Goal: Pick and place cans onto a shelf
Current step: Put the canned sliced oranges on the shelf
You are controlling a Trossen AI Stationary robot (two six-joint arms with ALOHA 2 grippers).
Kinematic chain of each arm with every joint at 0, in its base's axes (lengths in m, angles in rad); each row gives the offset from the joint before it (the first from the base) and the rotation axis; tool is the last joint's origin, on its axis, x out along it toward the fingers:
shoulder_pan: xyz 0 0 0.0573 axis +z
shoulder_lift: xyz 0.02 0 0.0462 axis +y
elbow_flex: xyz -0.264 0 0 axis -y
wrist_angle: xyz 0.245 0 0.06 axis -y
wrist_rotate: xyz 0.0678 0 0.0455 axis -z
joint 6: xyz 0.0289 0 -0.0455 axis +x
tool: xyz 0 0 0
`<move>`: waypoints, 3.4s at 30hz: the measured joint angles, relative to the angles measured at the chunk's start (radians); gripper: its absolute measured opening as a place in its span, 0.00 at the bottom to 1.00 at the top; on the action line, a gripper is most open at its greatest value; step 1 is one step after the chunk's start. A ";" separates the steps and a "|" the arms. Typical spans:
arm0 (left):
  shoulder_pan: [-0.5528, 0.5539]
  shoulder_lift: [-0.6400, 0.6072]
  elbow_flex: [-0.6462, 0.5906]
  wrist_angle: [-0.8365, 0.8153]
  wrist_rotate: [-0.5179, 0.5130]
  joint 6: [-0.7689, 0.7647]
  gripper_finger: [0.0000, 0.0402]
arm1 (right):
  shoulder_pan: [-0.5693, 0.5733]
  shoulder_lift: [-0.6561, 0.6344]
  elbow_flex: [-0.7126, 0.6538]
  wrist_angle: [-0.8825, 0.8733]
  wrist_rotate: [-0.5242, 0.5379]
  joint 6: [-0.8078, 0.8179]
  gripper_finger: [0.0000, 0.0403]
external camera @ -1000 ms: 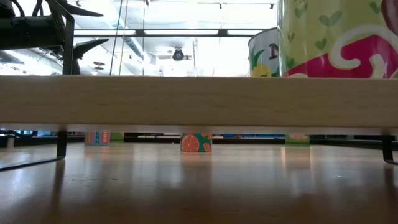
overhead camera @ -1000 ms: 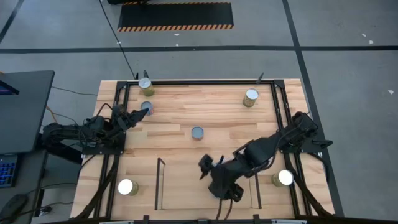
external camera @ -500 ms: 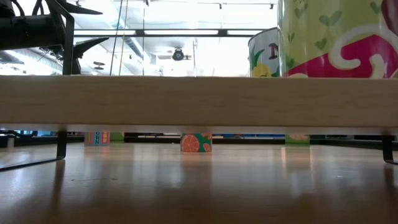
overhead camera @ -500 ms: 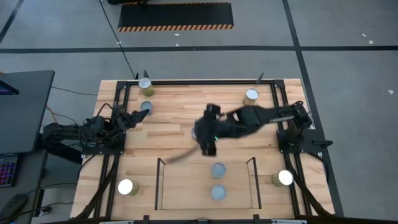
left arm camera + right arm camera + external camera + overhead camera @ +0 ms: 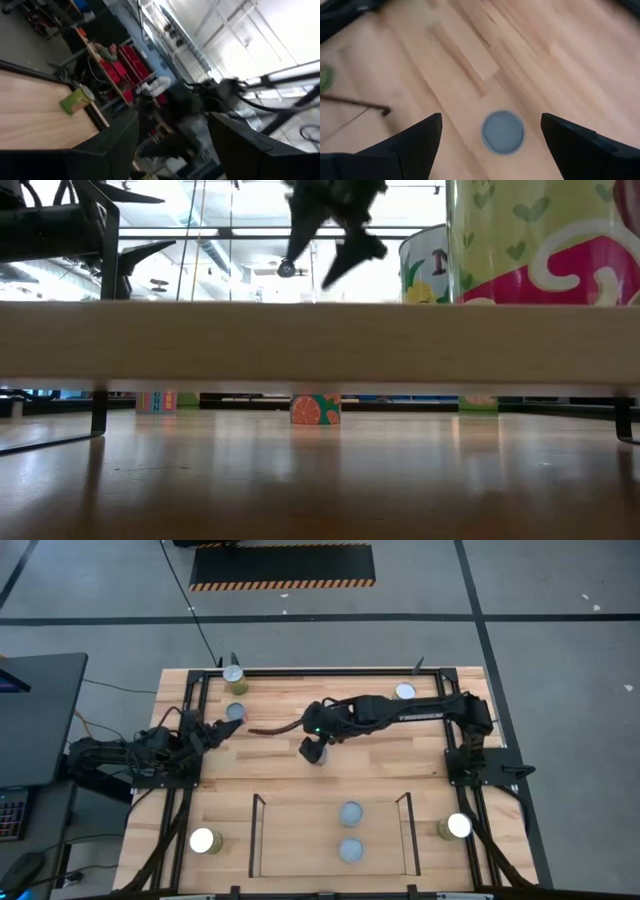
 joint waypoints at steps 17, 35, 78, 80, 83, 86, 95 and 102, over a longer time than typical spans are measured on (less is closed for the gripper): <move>0.000 0.000 0.000 -0.031 0.108 -0.001 0.61 | -0.013 0.071 -0.163 0.135 0.028 0.299 0.86; 0.000 0.022 0.000 -0.048 0.067 -0.003 0.61 | -0.014 0.250 -0.096 0.126 0.011 0.240 0.86; 0.000 0.039 0.000 -0.042 0.064 0.016 0.61 | 0.089 -0.182 -0.096 0.011 -0.205 -0.410 0.72; 0.000 0.039 0.000 -0.042 0.065 0.016 0.61 | 0.119 -0.247 -0.096 -0.026 -0.269 -0.541 0.72; 0.000 0.039 0.000 -0.042 0.065 0.016 0.61 | 0.173 -0.327 -0.096 -0.105 -0.339 -0.681 0.73; 0.000 0.039 0.000 -0.042 0.065 0.016 0.61 | 0.237 -0.366 -0.095 -0.193 -0.358 -0.739 0.73; 0.000 0.039 0.000 -0.042 0.065 0.015 0.61 | 0.499 -0.293 -0.096 -0.185 -0.363 -0.829 0.72; 0.000 0.039 0.000 -0.039 0.065 0.015 0.61 | 0.655 -0.190 -0.096 -0.105 -0.366 -0.805 0.72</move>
